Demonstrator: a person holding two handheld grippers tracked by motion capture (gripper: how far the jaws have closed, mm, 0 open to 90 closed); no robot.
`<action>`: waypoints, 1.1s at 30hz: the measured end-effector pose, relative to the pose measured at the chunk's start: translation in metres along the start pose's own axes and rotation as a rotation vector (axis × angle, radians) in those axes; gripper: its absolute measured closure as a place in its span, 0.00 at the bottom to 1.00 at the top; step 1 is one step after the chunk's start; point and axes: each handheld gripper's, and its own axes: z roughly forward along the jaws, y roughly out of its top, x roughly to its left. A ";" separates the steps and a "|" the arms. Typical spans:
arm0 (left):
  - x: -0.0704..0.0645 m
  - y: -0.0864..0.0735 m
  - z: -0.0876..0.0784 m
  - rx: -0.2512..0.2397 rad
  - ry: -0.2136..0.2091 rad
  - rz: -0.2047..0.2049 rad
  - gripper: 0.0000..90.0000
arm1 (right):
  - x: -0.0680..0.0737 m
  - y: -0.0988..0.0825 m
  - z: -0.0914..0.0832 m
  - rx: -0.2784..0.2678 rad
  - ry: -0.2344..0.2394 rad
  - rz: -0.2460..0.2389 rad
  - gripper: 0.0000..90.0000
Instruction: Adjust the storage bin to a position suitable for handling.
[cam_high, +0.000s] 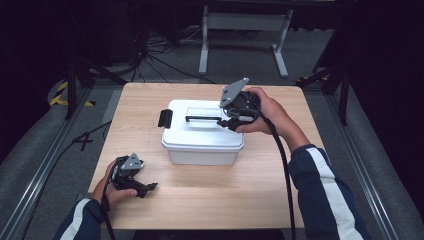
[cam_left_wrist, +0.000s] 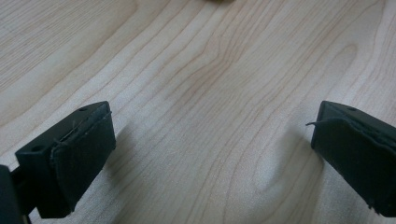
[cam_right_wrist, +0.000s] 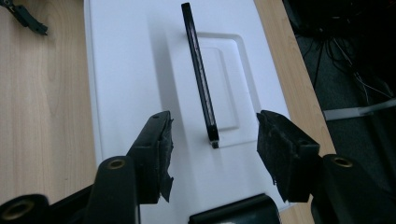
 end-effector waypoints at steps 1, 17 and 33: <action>0.000 0.000 0.000 0.000 0.000 0.001 0.00 | -0.001 0.002 0.003 0.007 0.007 -0.004 0.52; 0.000 0.000 0.000 0.000 0.000 0.000 0.00 | -0.003 0.026 0.039 0.092 0.053 -0.066 0.67; 0.000 0.000 0.000 0.001 -0.001 0.003 0.00 | 0.001 0.038 0.056 0.124 0.043 -0.151 0.94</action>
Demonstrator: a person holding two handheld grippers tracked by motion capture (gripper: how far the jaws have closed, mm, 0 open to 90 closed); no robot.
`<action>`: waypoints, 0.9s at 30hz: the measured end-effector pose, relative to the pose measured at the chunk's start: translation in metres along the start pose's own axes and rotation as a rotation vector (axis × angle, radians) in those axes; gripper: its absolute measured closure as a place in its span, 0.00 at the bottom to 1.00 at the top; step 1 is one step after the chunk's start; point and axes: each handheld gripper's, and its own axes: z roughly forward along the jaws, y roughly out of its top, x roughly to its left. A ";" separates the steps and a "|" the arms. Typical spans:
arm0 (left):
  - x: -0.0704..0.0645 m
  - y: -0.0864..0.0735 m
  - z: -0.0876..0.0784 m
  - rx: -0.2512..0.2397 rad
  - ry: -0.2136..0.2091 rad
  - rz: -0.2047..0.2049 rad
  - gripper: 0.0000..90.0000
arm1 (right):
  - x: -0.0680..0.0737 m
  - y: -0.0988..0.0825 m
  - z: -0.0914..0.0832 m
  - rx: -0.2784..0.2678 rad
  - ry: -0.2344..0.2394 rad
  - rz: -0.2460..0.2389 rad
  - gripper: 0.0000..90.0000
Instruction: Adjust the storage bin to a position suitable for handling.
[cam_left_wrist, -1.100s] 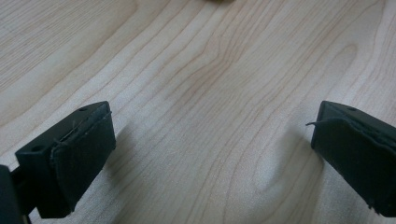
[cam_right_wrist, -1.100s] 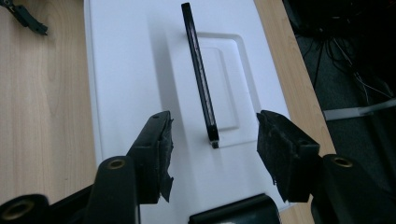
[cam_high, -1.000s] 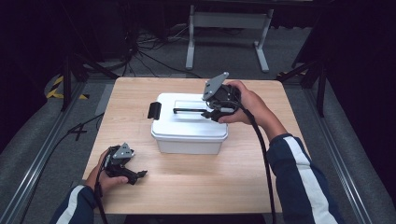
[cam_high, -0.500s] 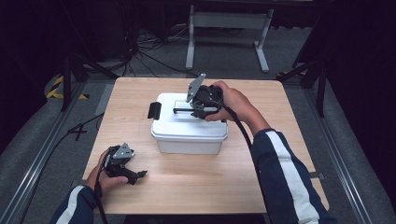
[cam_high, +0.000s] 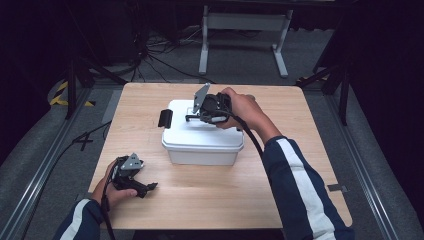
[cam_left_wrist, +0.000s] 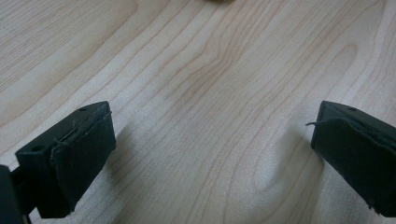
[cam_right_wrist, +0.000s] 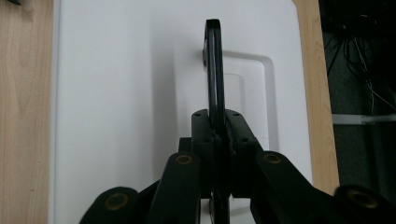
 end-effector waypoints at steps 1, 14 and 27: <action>0.000 0.000 0.000 -0.002 0.000 -0.002 0.00 | 0.000 0.000 0.000 -0.002 -0.001 -0.002 0.94; 0.000 0.000 0.000 -0.002 0.000 -0.004 0.00 | -0.003 -0.002 -0.012 -0.053 -0.012 -0.013 0.94; -0.001 -0.001 0.000 -0.003 -0.001 -0.013 0.01 | -0.008 -0.012 -0.037 -0.107 -0.018 -0.005 0.94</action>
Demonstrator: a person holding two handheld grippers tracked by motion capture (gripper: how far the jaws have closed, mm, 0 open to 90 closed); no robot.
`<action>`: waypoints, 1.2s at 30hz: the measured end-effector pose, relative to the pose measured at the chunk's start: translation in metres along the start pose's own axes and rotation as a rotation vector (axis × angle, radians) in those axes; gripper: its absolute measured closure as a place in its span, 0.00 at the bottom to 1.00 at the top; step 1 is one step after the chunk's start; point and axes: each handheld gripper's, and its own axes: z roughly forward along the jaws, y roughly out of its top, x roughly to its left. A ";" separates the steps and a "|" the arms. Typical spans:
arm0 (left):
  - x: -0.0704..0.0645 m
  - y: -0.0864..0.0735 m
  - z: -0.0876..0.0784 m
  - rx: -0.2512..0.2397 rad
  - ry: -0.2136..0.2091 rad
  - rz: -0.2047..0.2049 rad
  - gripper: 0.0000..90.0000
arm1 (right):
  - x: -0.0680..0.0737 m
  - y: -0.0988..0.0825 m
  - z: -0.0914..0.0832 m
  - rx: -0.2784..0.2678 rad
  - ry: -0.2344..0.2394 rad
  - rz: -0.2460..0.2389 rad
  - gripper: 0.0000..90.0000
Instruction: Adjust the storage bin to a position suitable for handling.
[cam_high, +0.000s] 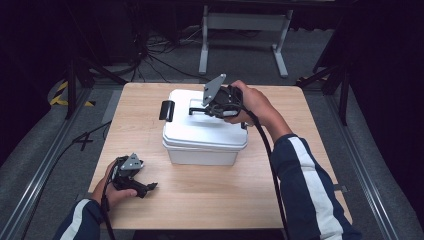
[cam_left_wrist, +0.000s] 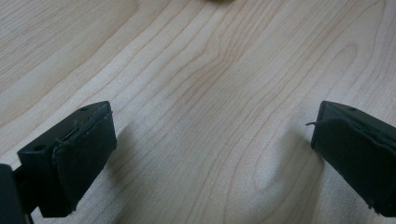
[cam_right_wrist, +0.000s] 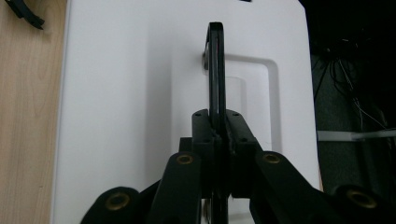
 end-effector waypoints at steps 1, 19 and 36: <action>0.000 0.000 0.000 0.002 -0.001 -0.001 0.01 | -0.001 -0.001 -0.001 -0.002 -0.003 0.000 0.94; 0.000 -0.001 -0.001 0.000 0.001 -0.003 0.01 | 0.000 -0.028 -0.033 -0.002 -0.031 0.039 0.94; 0.000 -0.001 -0.001 0.000 0.001 -0.001 0.01 | 0.003 -0.070 -0.057 0.011 -0.054 0.083 0.94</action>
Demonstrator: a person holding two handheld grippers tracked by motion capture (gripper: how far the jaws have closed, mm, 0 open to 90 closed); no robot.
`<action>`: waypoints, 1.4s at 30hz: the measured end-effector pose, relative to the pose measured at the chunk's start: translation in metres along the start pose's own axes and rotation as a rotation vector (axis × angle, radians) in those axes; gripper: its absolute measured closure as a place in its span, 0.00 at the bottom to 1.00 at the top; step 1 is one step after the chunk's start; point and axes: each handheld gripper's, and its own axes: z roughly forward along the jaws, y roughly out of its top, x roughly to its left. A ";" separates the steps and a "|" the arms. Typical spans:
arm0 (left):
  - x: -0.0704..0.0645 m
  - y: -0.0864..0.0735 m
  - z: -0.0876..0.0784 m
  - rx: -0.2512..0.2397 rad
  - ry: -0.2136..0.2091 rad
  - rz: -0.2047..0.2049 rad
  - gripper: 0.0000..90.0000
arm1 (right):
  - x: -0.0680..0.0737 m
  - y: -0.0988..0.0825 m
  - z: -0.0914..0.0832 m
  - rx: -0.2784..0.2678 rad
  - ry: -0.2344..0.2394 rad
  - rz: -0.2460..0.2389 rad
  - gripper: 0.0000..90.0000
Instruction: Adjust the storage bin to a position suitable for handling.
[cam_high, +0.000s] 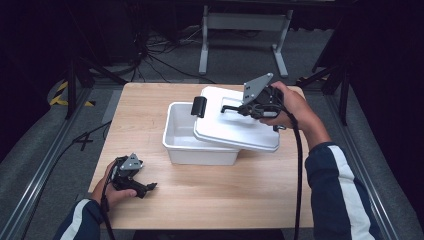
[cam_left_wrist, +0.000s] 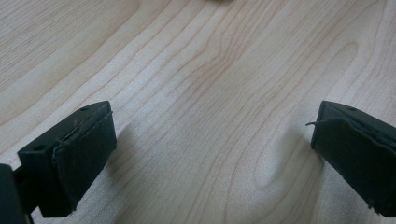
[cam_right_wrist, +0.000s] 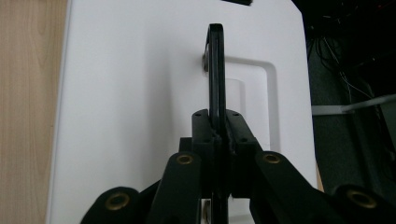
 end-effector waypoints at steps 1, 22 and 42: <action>0.000 0.000 0.000 -0.001 0.000 -0.001 0.01 | 0.000 -0.003 -0.002 -0.002 0.000 0.005 0.94; 0.000 0.000 0.000 0.003 -0.002 0.000 0.01 | 0.001 -0.070 -0.038 0.006 -0.049 0.092 0.94; 0.000 0.000 0.000 0.004 -0.002 0.001 0.01 | 0.005 -0.127 -0.057 0.032 -0.085 0.162 0.94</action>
